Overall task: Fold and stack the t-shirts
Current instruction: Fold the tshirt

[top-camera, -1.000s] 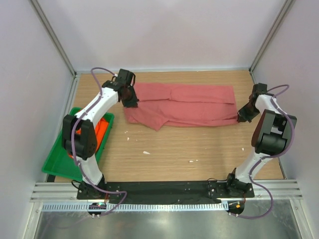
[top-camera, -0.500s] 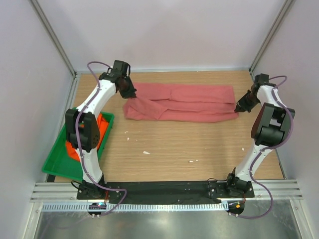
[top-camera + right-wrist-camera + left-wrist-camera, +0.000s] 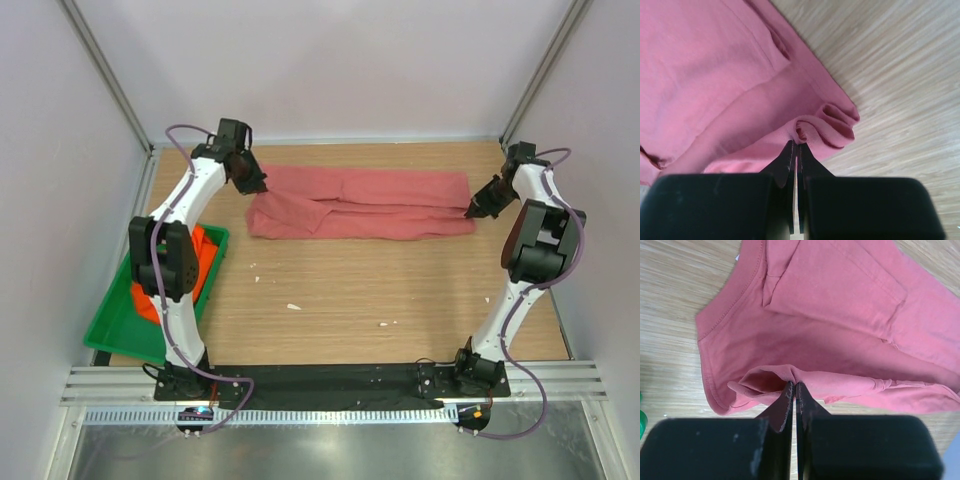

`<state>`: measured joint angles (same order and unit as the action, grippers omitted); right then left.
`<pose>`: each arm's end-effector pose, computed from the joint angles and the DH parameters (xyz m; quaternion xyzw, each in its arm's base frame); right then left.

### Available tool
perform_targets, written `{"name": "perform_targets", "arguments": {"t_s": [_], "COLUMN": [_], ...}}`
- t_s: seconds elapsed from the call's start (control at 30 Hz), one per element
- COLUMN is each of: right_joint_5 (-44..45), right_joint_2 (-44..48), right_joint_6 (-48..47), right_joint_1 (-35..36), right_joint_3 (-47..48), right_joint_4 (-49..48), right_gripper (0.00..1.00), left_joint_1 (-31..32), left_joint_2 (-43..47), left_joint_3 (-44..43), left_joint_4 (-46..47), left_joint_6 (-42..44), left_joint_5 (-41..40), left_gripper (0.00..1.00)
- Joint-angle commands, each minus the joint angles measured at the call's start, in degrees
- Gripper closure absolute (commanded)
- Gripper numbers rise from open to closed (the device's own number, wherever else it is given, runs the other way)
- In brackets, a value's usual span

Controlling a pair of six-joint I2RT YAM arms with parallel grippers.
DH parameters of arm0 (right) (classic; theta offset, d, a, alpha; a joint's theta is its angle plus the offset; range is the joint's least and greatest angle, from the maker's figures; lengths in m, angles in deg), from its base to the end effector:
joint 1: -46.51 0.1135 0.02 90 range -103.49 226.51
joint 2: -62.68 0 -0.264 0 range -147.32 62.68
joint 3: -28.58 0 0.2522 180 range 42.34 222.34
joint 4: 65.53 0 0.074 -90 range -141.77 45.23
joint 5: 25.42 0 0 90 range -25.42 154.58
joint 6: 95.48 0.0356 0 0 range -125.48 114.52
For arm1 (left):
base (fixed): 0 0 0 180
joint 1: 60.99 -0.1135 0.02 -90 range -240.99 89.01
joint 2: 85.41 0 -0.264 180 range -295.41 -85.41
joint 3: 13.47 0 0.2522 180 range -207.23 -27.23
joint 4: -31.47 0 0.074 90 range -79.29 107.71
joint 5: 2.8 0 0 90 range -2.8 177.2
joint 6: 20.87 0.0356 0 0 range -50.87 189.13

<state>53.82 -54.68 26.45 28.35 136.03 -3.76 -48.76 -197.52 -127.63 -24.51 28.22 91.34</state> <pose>0.4050 -0.1258 0.2011 0.4026 0.8968 0.1109 0.1463 0.4254 -0.0948 0.2786 -0.2245 0.9234 -0.1691 0.2614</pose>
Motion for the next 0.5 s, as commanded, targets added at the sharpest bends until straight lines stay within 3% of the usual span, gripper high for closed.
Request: {"name": "perform_targets", "arguments": {"t_s": [0.0,0.47], "right_joint_5": [0.5,-2.8], "right_joint_2": [-1.5,-7.1], "right_joint_6": [1.4,3.1], "right_joint_1": [0.0,0.4], "right_joint_3": [5.3,11.2], "right_joint_4": [1.0,-0.7], "right_gripper": [0.97,0.95], "left_joint_1": [-1.3,-1.8], "left_joint_2": [-0.6,-7.4], "left_joint_3": [-2.9,-7.8], "left_joint_4": [2.1,2.4], "left_joint_6": [-0.8,-0.8], "left_joint_5": [0.3,2.3], "left_gripper": [1.0,1.0]}}
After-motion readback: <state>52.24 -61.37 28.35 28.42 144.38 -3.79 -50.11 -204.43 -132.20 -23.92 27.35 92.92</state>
